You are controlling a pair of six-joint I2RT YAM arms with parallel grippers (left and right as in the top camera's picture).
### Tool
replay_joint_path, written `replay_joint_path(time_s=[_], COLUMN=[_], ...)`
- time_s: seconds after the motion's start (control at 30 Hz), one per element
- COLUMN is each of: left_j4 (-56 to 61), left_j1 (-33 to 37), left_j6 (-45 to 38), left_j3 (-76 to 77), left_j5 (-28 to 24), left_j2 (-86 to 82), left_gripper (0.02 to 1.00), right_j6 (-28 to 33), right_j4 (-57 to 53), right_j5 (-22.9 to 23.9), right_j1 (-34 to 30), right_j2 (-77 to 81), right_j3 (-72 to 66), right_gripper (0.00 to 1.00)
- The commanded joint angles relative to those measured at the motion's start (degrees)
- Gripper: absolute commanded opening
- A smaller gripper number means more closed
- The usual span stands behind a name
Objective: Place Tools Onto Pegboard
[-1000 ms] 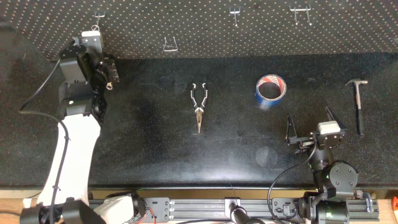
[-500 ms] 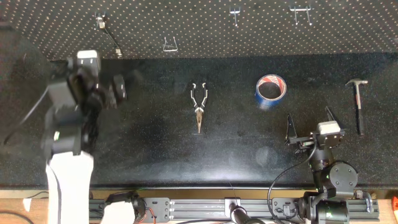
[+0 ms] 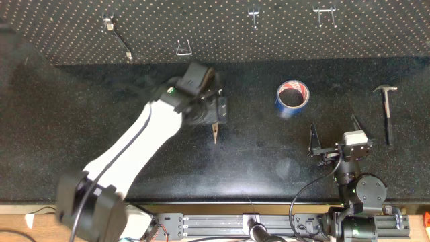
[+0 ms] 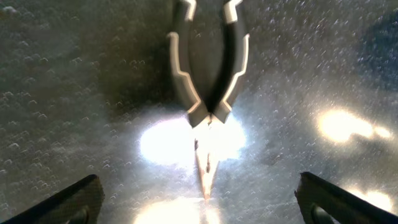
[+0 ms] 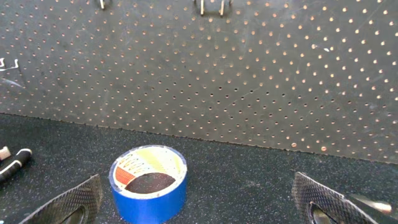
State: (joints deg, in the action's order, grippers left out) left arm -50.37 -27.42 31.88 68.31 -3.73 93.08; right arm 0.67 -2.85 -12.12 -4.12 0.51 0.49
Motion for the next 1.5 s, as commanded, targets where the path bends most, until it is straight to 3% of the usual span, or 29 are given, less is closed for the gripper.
replay_joint_path(time_s=[0.03,0.17,0.3,0.63,1.3,1.4,1.5], left_j4=[-5.8,-9.4,-8.1,-2.1,-1.2,-1.3,-2.3], left_j1=[-0.5,-0.3,-0.3,-0.3,0.4,0.4,0.4], left_j6=[4.3,4.1,3.7,0.9,-2.6,-2.1,-2.1], left_j3=[14.2,18.8,18.8,18.8,18.8,18.8,18.8], left_j5=[-0.7,5.5,8.0,6.3,4.0,2.8,2.6], left_j2=[13.2,19.2,21.6,25.0,27.3,27.3,27.3], left_gripper=[0.998,0.998,0.998,0.998,0.998,0.945,0.952], right_j6=[-0.9,-0.9,-0.9,-0.9,-0.9,-0.9,-0.9], right_j4=[-0.2,-0.2,-0.2,-0.2,-0.2,-0.2,-0.2], right_j5=[0.1,0.1,0.1,0.1,0.1,0.1,0.1], right_j1=[-0.1,-0.1,-0.1,-0.1,-0.1,-0.1,-0.1], right_j2=[-0.3,-0.3,-0.3,-0.3,-0.3,-0.3,-0.3], right_j3=[-0.3,-0.3,-0.3,-0.3,-0.3,-0.3,-0.3], right_gripper=[0.996,1.0,0.998,1.0,1.0,1.0,1.0])
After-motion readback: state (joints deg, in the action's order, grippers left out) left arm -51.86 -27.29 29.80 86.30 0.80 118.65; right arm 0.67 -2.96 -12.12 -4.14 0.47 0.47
